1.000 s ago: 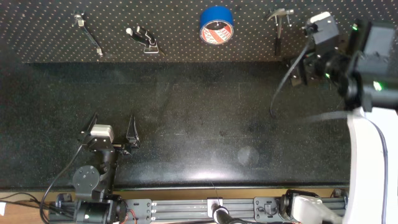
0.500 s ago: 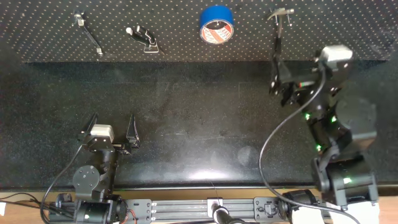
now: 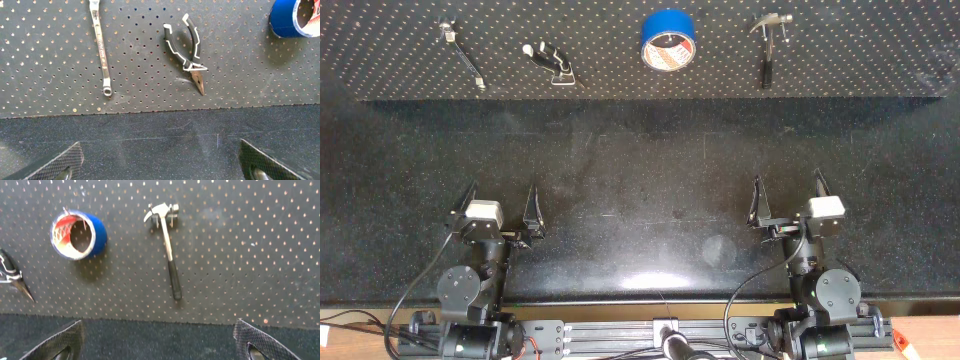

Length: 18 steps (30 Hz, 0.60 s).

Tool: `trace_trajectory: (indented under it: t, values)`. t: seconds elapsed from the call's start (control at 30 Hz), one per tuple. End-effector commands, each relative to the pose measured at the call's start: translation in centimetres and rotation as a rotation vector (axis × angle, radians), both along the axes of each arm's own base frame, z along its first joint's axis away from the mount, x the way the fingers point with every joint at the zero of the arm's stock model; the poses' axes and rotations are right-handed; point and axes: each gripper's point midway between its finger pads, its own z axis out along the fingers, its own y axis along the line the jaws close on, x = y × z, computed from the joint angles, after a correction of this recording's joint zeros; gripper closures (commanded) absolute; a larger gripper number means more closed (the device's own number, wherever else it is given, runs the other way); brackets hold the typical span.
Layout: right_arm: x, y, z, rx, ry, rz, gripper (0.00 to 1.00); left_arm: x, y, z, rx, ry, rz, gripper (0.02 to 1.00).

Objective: Place Tools Onto Pegboard

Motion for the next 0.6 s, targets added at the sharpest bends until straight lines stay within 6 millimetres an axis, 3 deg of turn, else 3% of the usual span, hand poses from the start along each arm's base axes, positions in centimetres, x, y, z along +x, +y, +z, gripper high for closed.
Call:
trace_trajectory:
  t: [0.03, 0.13, 0.6]
  values:
    - [0.3, -0.7, -4.6, -0.070, 0.108, -0.024, 0.034, 0.0, -0.1, -0.1, 0.016, 0.000, -0.008, 0.023]
    - [0.3, -1.8, -4.6, -0.125, 0.106, -0.069, 0.034, 0.0, -0.1, -0.1, 0.016, 0.000, -0.008, 0.023]
    - [0.3, -1.7, -4.5, -0.125, 0.103, -0.064, 0.031, 0.0, -0.1, -0.1, 0.016, 0.000, -0.008, 0.023]
